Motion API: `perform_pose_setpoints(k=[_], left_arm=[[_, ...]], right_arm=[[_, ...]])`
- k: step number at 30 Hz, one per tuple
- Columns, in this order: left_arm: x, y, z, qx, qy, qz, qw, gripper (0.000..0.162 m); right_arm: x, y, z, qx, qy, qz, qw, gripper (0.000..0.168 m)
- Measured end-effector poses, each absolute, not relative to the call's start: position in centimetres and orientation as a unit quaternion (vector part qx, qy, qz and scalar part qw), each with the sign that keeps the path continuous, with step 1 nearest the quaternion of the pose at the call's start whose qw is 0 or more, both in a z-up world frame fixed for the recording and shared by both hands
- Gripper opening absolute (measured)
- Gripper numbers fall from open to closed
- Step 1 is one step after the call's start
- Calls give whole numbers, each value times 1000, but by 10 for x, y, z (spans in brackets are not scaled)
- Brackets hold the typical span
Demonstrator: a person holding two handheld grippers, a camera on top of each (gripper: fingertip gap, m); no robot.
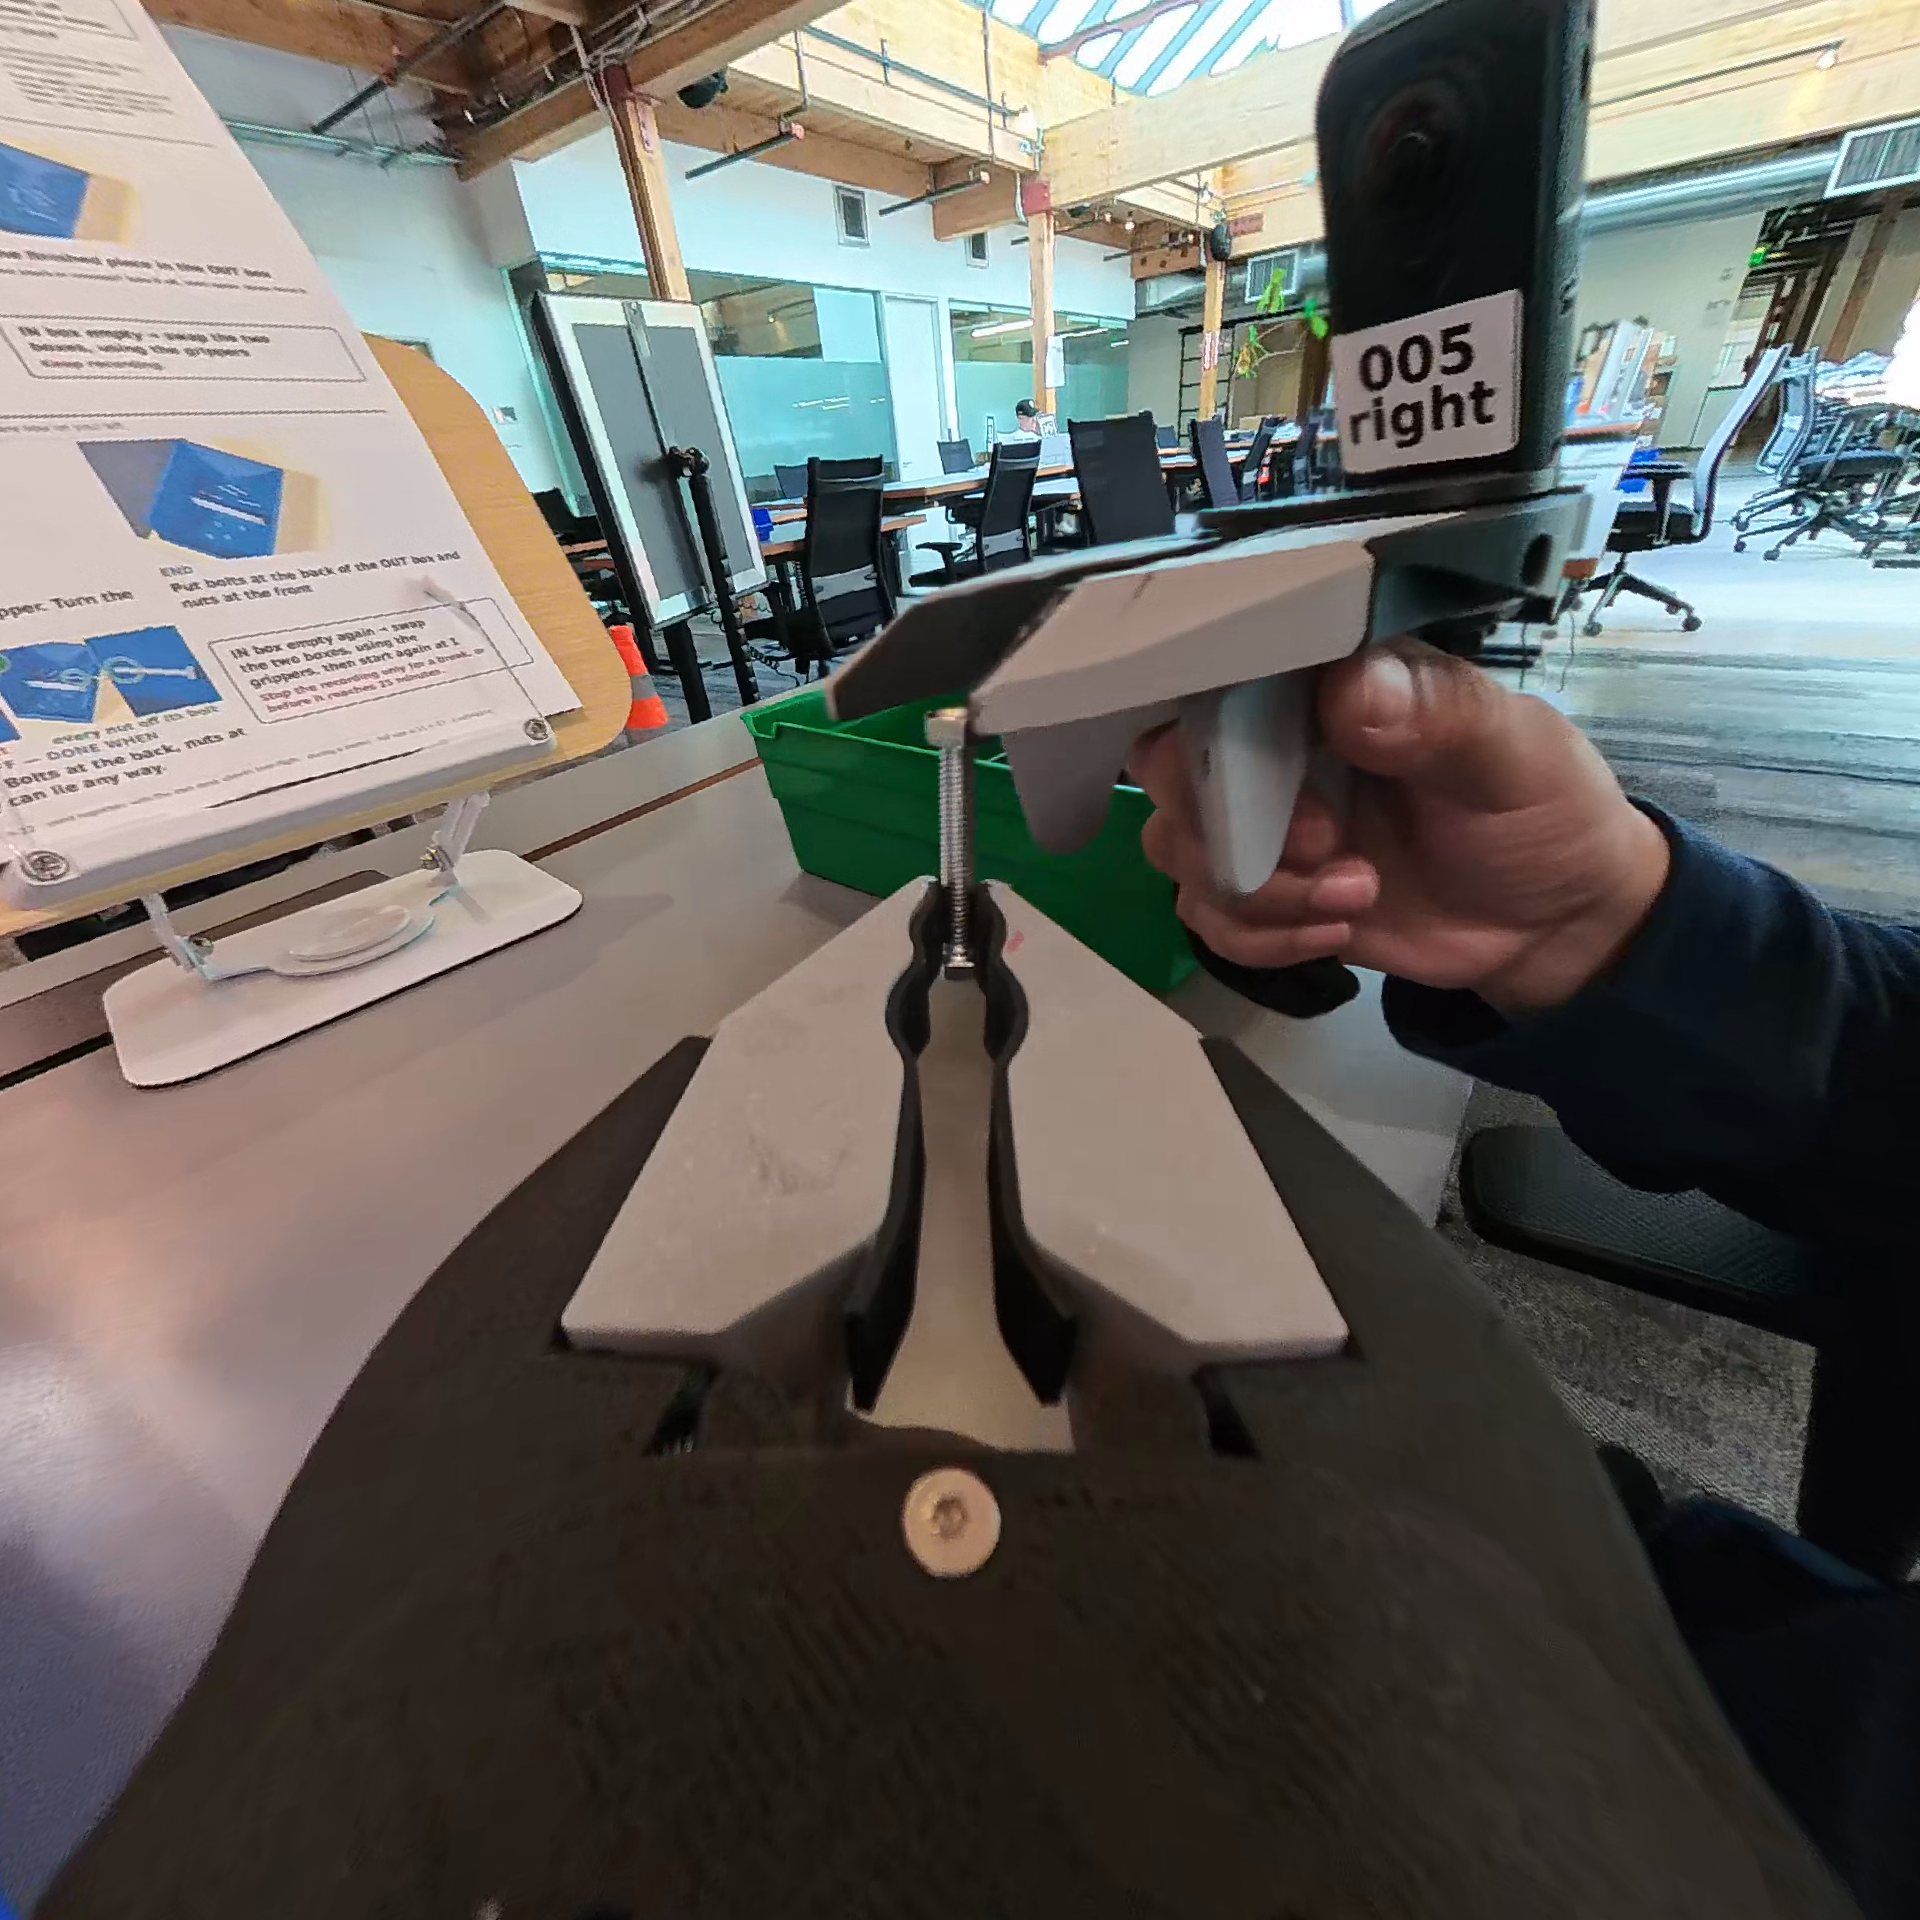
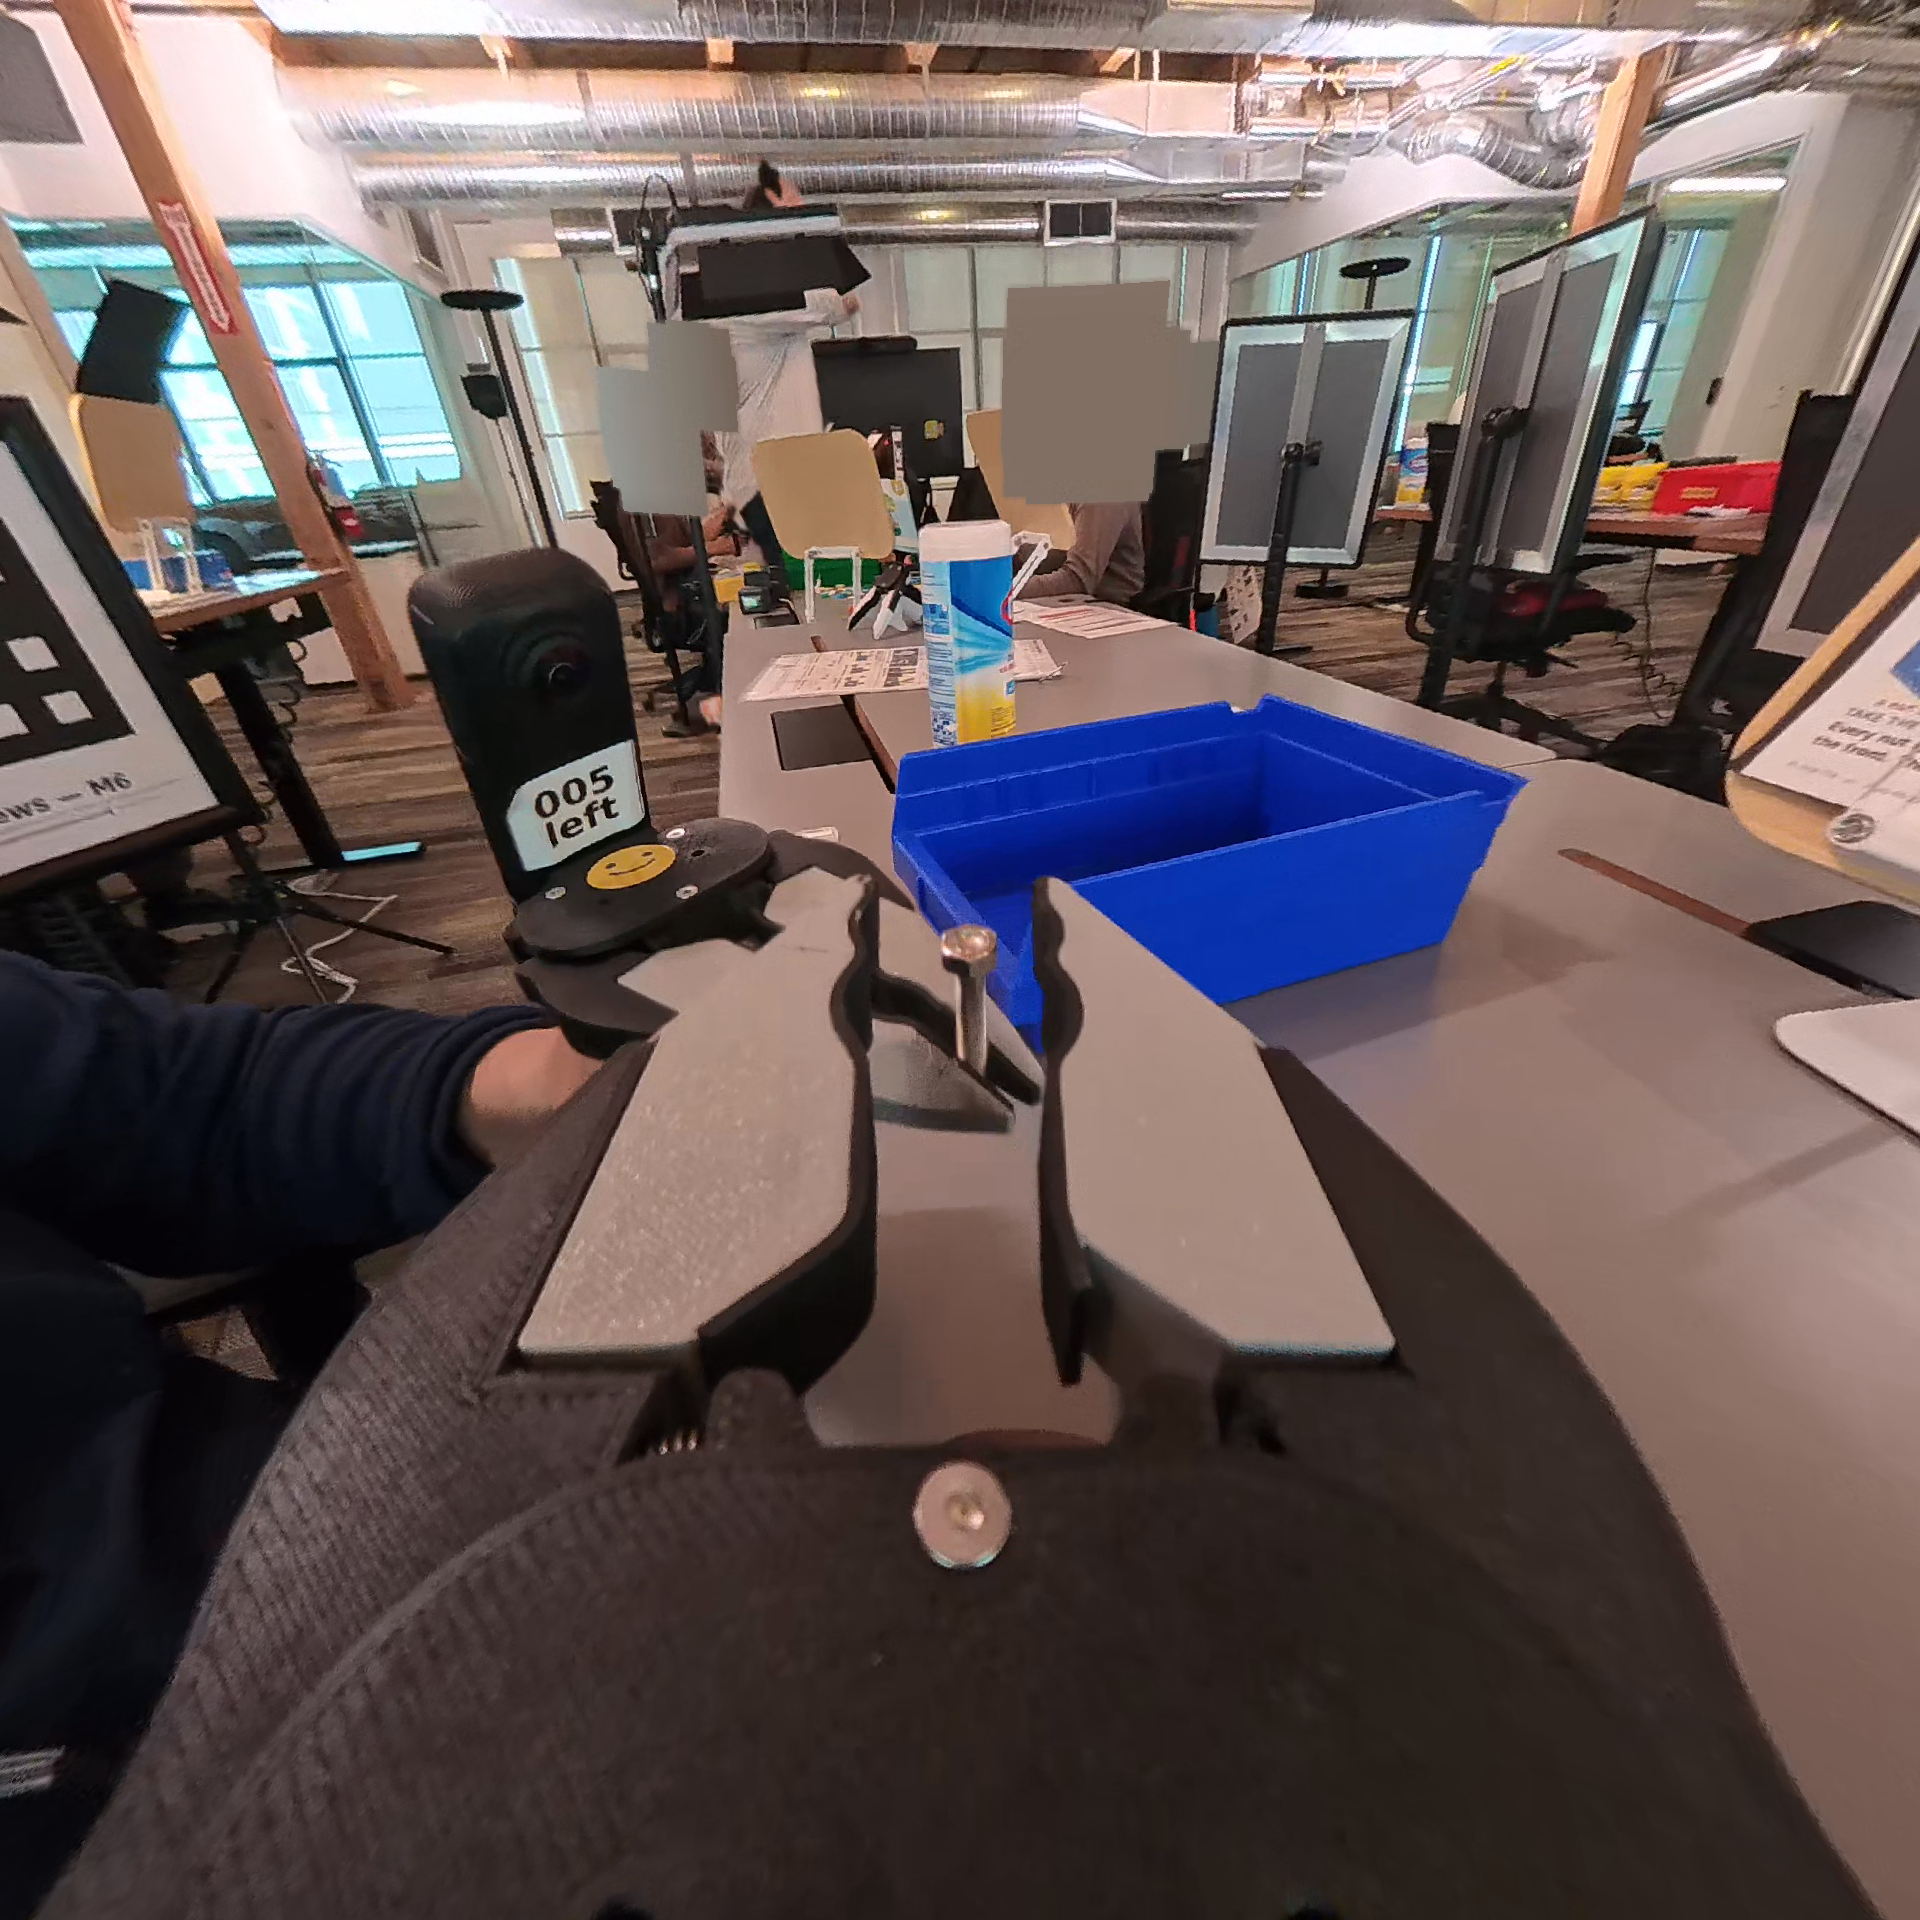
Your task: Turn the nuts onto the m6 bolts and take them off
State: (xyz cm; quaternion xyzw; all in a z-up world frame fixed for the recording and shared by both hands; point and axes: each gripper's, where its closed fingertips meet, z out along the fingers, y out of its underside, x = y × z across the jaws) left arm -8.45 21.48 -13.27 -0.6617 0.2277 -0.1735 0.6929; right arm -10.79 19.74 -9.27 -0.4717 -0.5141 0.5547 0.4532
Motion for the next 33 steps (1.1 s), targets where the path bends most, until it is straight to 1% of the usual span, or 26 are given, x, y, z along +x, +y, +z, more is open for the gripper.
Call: perform_pose_setpoints(k=[2,4,6,7,12,15,16,19,21,23,25,28,33], left_arm=[[-86,215,-132,-662,223,-178,693,3],[-85,215,-132,-663,224,-178,692,3],[-83,215,-133,-664,226,-180,690,3],[-82,215,-134,-667,226,-182,687,3],[-82,214,-133,-669,221,-201,680,5],[-84,213,-129,-668,218,-197,684,7],[-84,211,-128,-665,219,-199,685,4],[-81,209,-127,-664,228,-201,683,3],[-82,208,-125,-661,231,-192,688,3],[-82,207,-124,-661,231,-198,686,3],[-84,207,-123,-662,232,-191,687,3],[-88,209,-125,-670,232,-180,682,3],[-87,210,-132,-684,243,-165,668,3]], right_arm=[[-109,197,-99,-480,-526,544,444,28],[-114,195,-107,-486,-535,536,435,26],[-118,195,-112,-490,-539,523,442,9],[-118,196,-113,-491,-542,517,445,6],[-116,195,-114,-498,-540,530,424,6],[-117,194,-115,-497,-538,540,415,6],[-117,191,-113,-493,-535,550,410,6],[-117,183,-110,-486,-534,571,390,13],[-116,187,-108,-486,-533,562,405,13],[-113,190,-106,-484,-535,552,418,19],[-110,189,-104,-481,-538,552,418,20],[-108,191,-108,-486,-551,530,424,29],[-109,191,-106,-479,-561,499,455,30]])
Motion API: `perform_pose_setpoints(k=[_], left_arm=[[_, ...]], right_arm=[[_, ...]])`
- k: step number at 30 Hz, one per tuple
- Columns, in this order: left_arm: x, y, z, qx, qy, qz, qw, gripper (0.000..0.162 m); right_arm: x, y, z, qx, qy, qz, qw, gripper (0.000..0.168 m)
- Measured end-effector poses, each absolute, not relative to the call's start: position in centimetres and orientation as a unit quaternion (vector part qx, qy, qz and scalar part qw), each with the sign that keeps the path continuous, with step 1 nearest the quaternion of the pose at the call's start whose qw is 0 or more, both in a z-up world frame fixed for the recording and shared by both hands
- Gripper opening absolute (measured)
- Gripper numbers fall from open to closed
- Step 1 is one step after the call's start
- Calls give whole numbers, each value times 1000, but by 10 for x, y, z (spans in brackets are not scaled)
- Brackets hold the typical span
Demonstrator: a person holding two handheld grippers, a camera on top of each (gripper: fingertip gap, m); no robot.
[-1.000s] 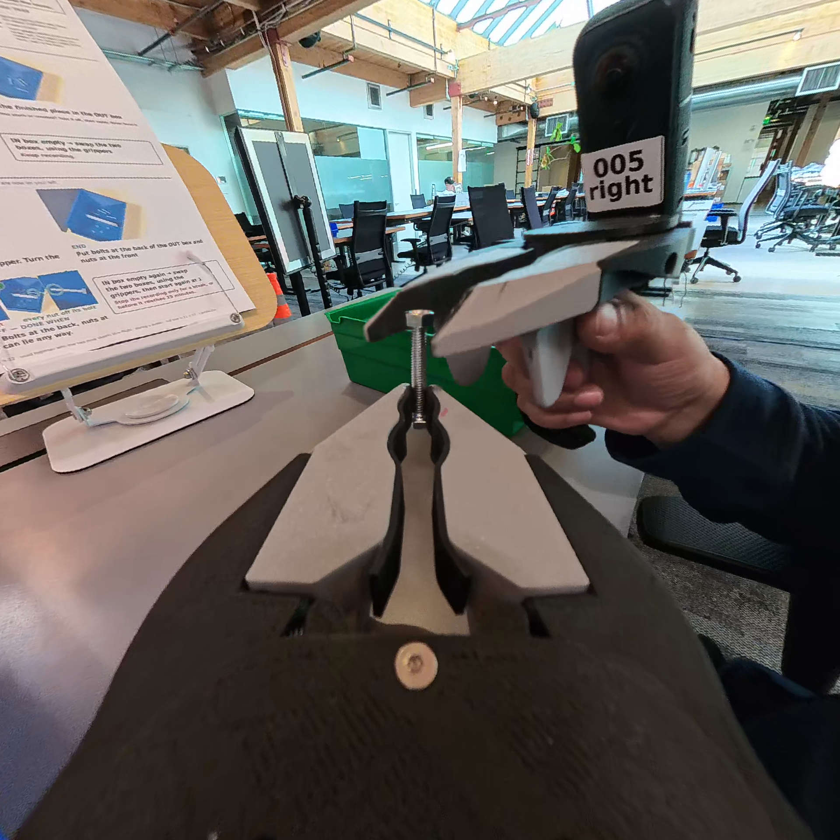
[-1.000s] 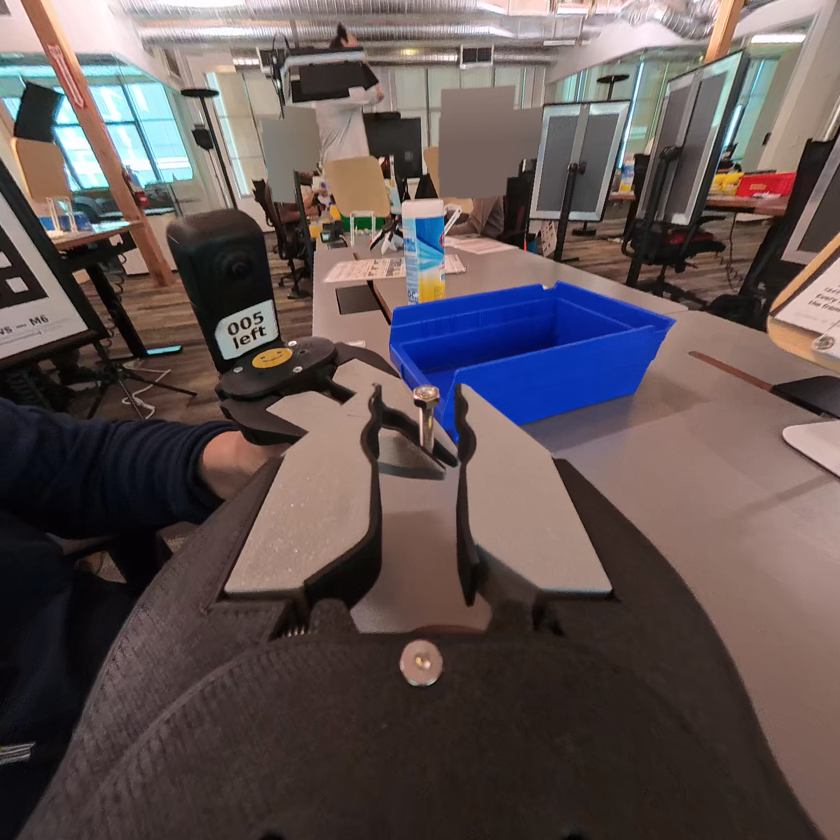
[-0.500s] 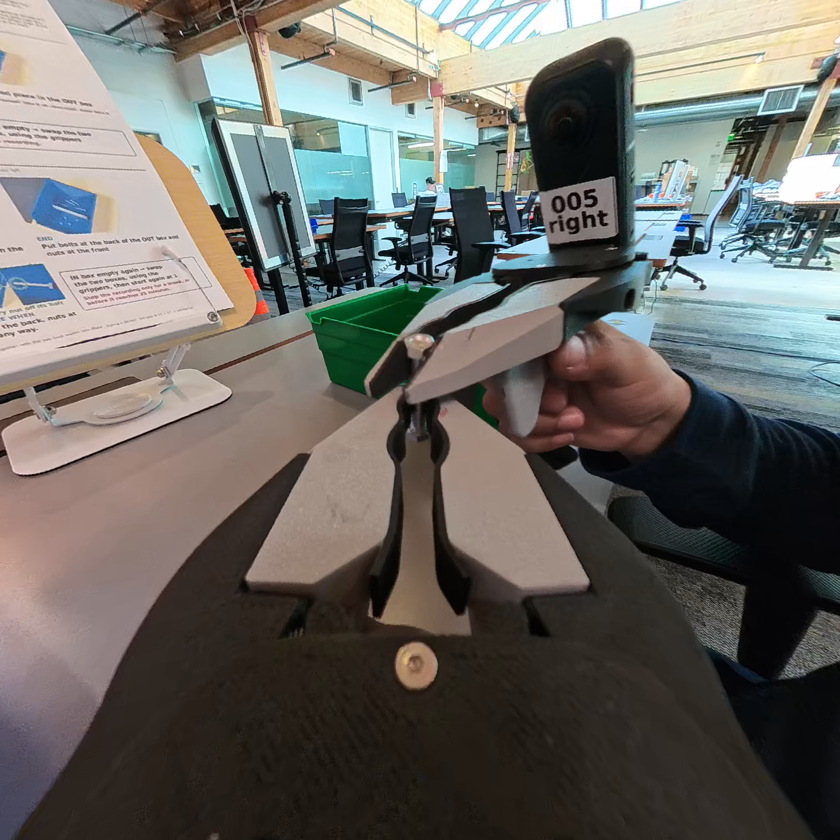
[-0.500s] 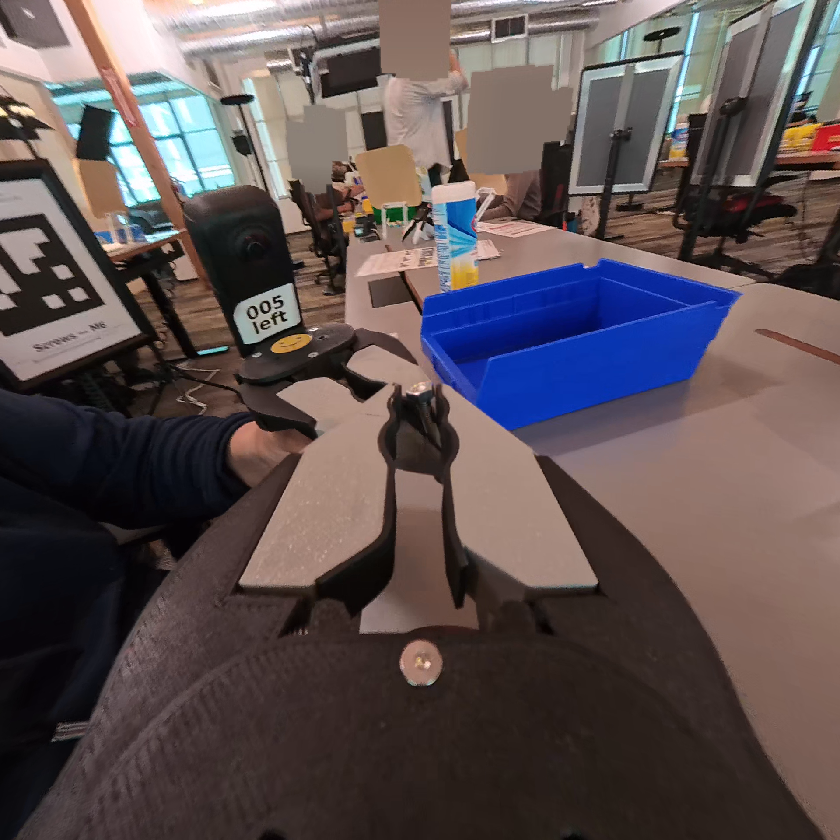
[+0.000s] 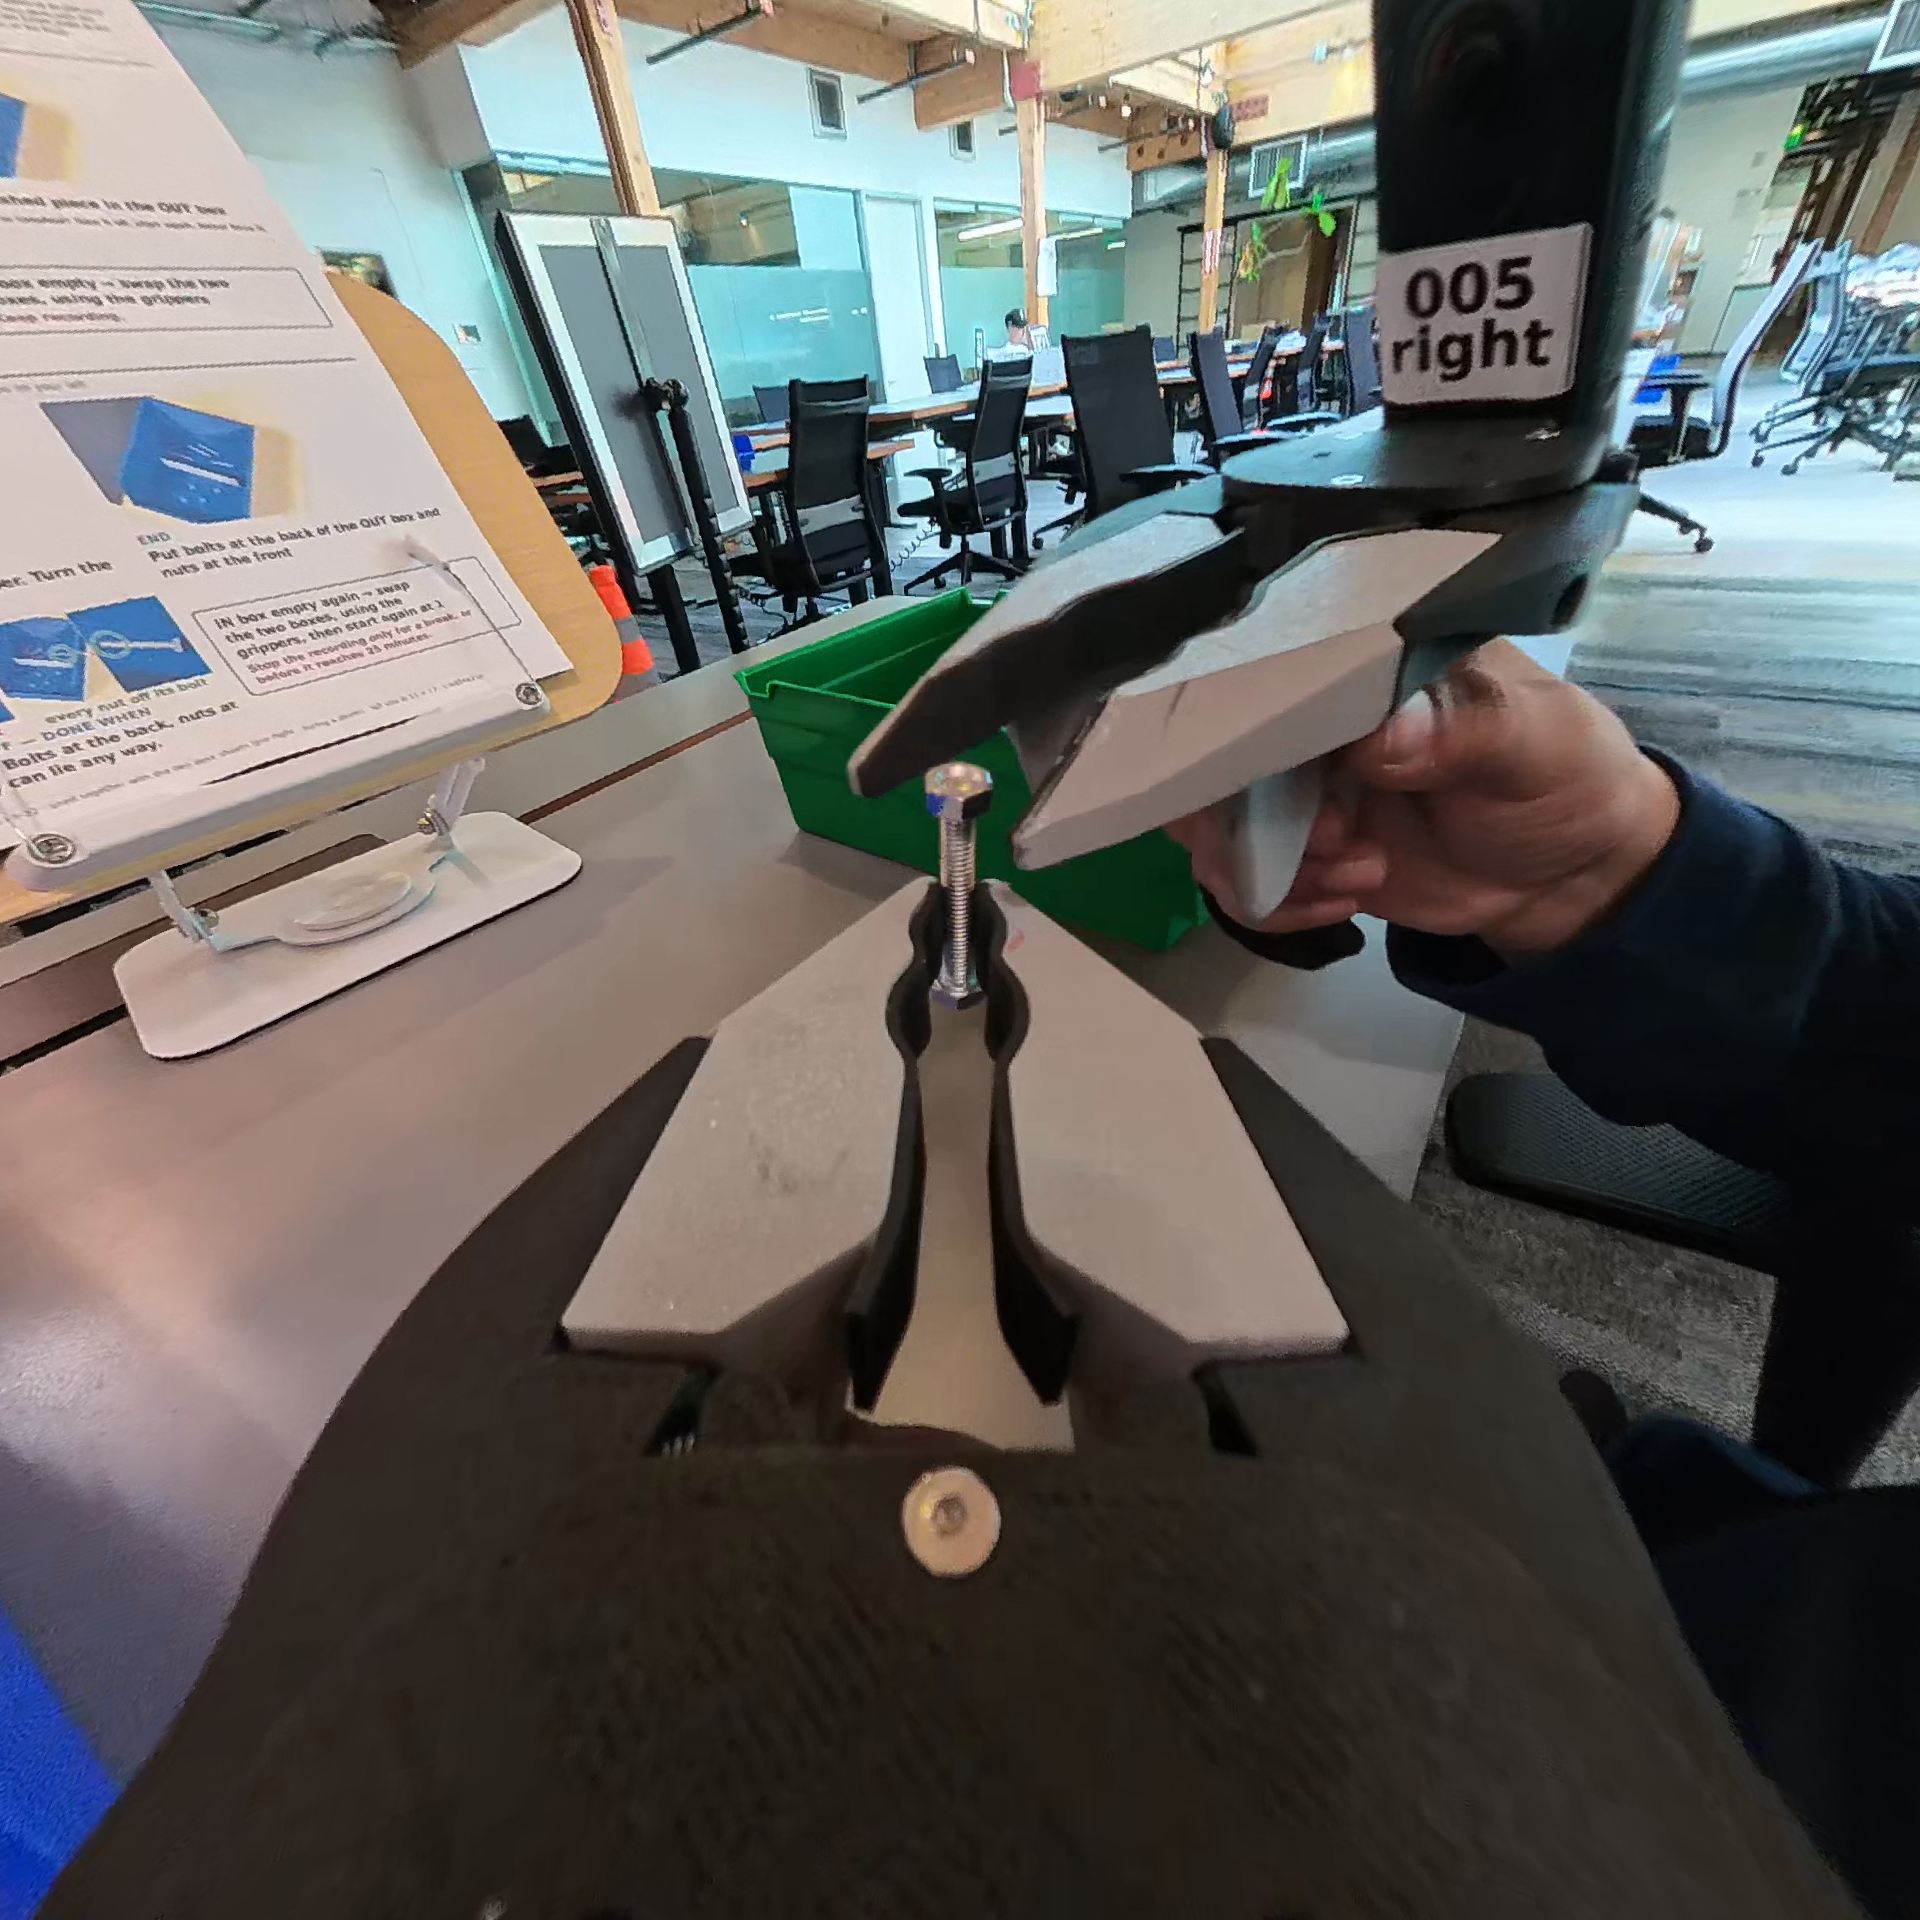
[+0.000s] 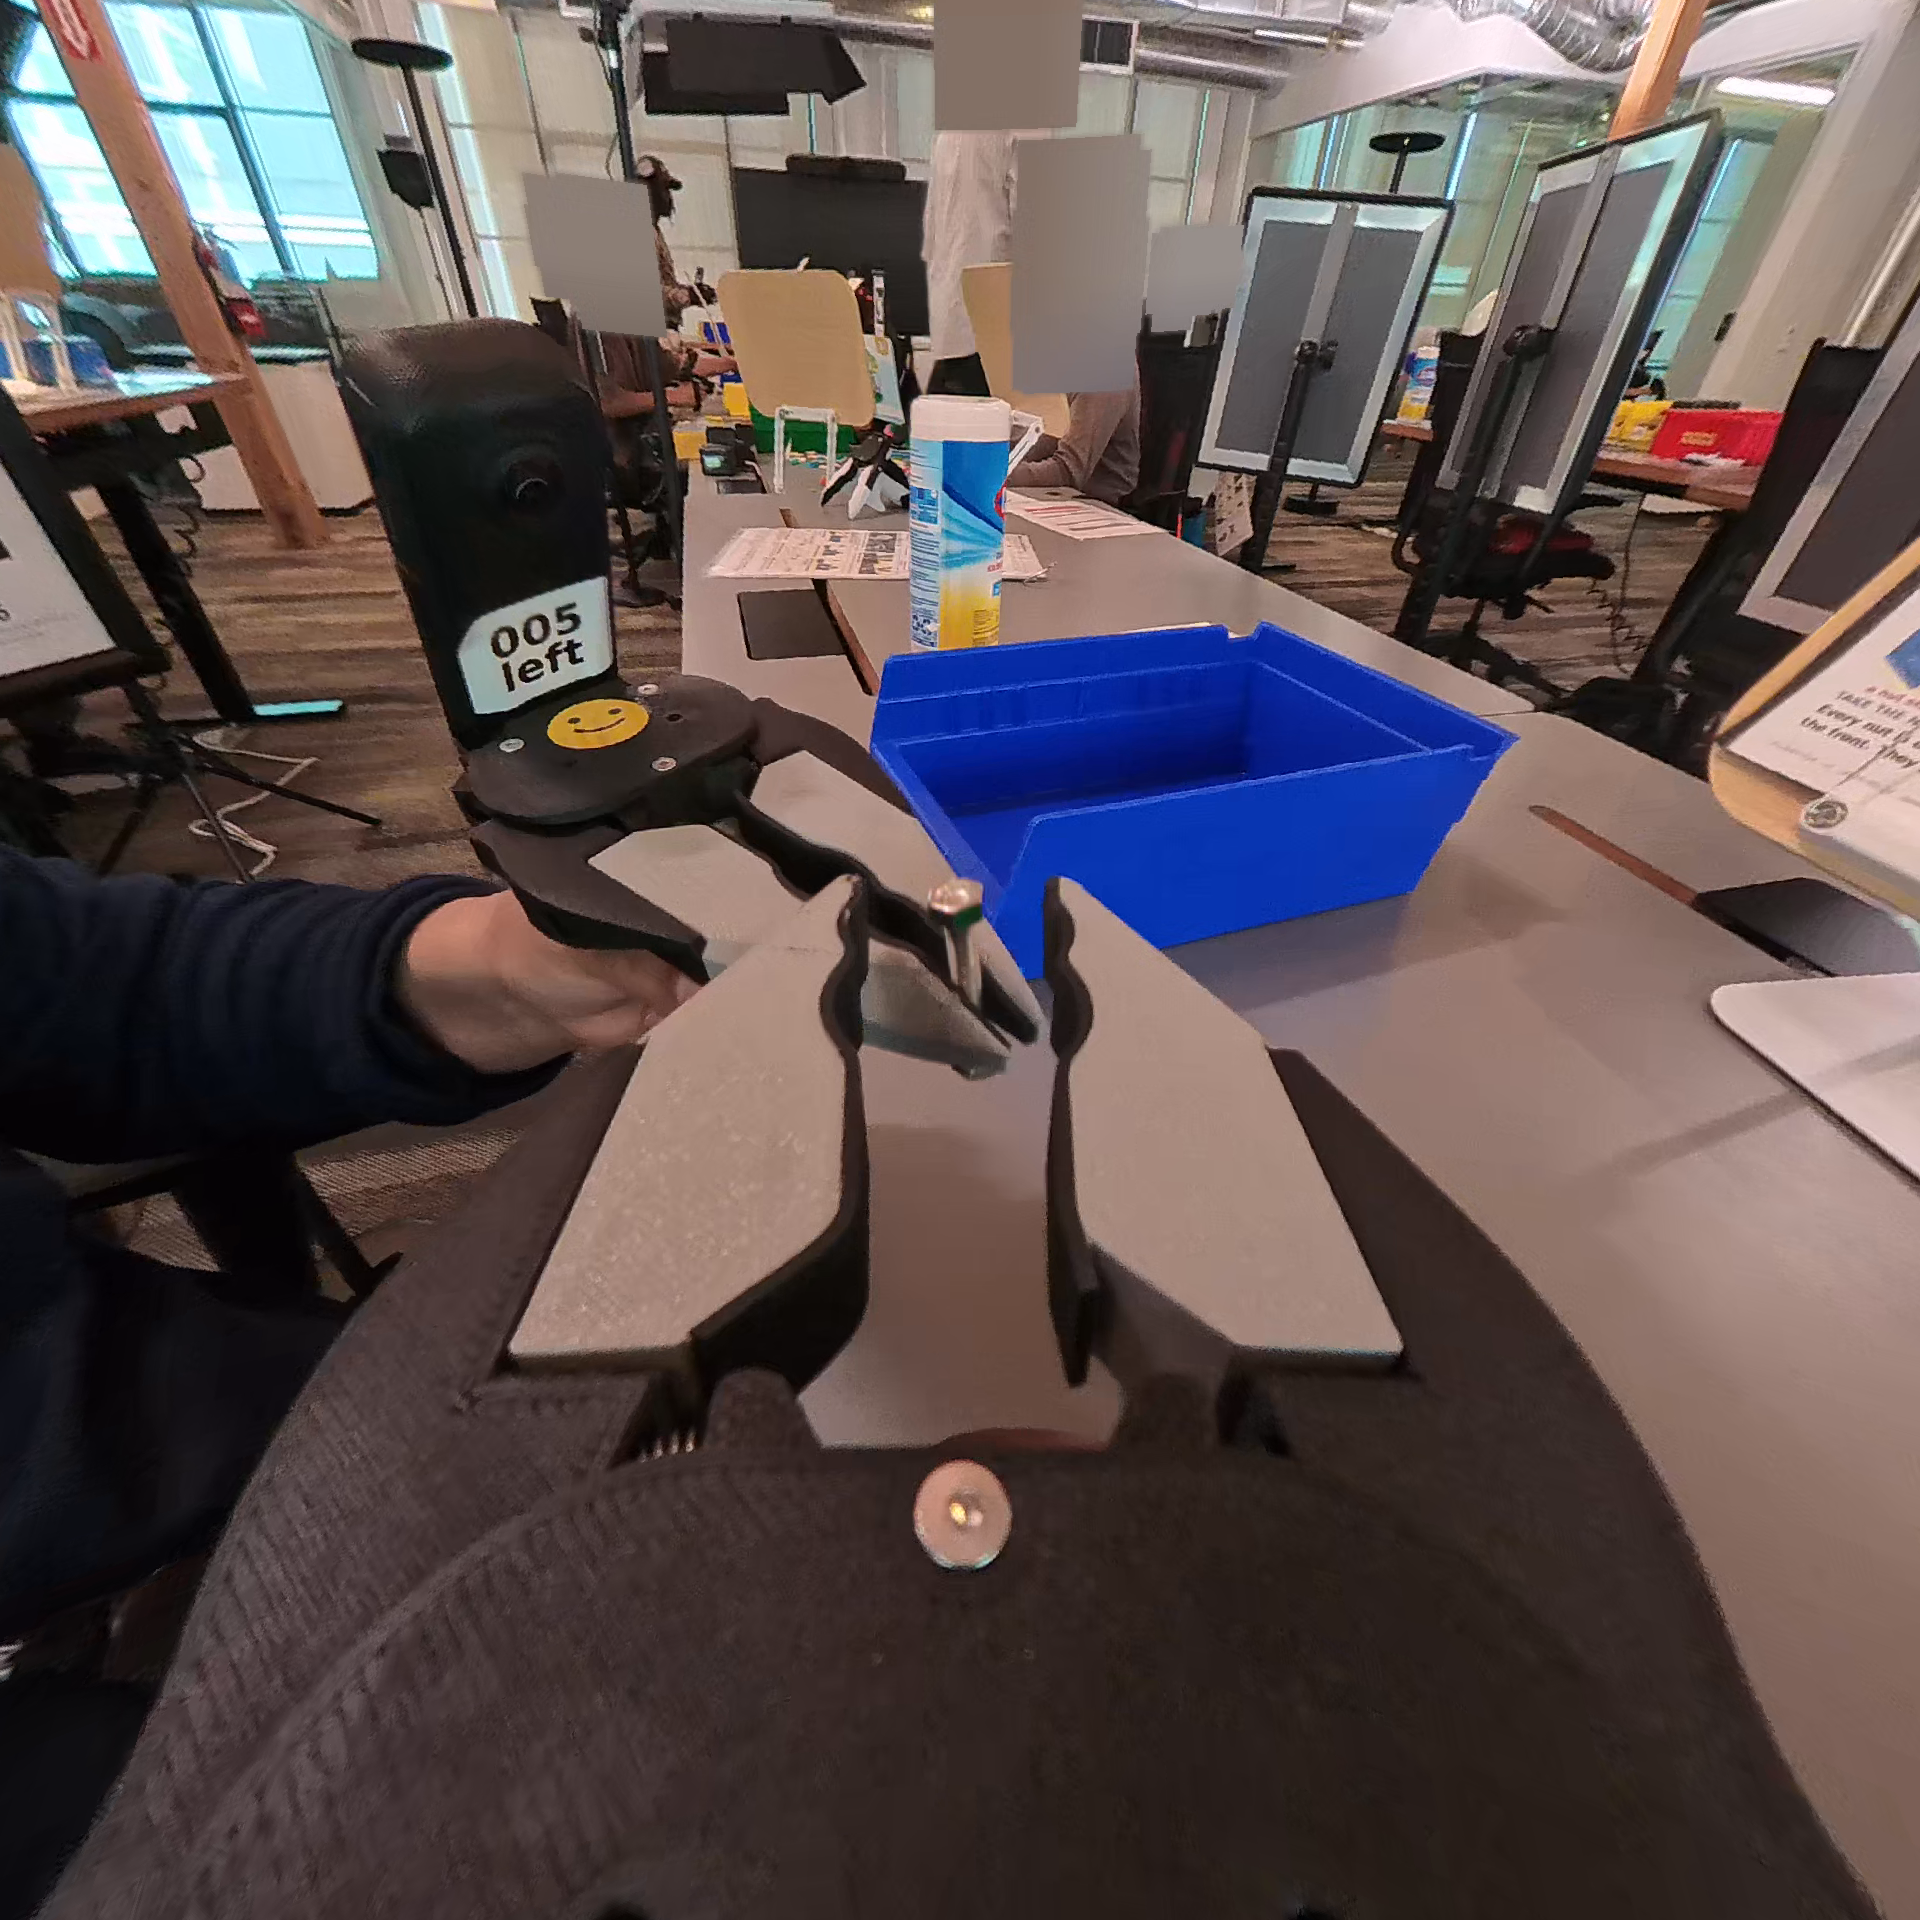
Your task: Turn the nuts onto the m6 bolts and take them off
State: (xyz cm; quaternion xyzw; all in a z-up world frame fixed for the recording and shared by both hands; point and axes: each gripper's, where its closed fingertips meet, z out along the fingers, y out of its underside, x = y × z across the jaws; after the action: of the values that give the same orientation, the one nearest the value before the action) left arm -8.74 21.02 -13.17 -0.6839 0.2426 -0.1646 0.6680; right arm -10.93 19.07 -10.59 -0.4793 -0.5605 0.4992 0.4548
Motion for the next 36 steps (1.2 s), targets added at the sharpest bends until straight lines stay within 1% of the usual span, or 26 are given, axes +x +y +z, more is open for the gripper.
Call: perform_pose_setpoints(k=[4,6,9,10,11,15,20,23,25,30,32,34,36], left_arm=[[-78,207,-135,-685,262,-157,661,3],[-79,206,-133,-683,260,-161,663,3],[-90,209,-129,-685,240,-168,667,3],[-94,210,-128,-685,234,-172,668,3],[-97,210,-128,-686,230,-173,668,3],[-98,211,-127,-686,231,-167,669,3],[-90,212,-136,-694,243,-158,659,3],[-87,212,-137,-694,246,-161,657,3],[-83,211,-138,-694,249,-164,655,3],[-72,208,-143,-694,263,-171,648,3],[-72,209,-143,-694,262,-167,649,3],[-75,210,-142,-695,257,-168,650,3],[-78,212,-142,-696,251,-171,650,3]], right_arm=[[-113,193,-108,-480,-565,466,484,28],[-111,196,-110,-481,-571,455,486,25],[-104,205,-105,-488,-564,454,488,25],[-100,209,-102,-488,-558,454,495,20],[-98,211,-99,-484,-552,459,500,19],[-99,199,-96,-475,-549,499,474,23],[-113,189,-108,-478,-558,491,468,18],[-117,187,-111,-481,-555,498,461,19],[-119,186,-111,-480,-552,506,457,18],[-122,183,-115,-480,-555,515,445,9],[-121,183,-115,-481,-554,516,442,11],[-120,187,-113,-483,-549,516,447,18],[-117,191,-110,-485,-544,514,453,20]])
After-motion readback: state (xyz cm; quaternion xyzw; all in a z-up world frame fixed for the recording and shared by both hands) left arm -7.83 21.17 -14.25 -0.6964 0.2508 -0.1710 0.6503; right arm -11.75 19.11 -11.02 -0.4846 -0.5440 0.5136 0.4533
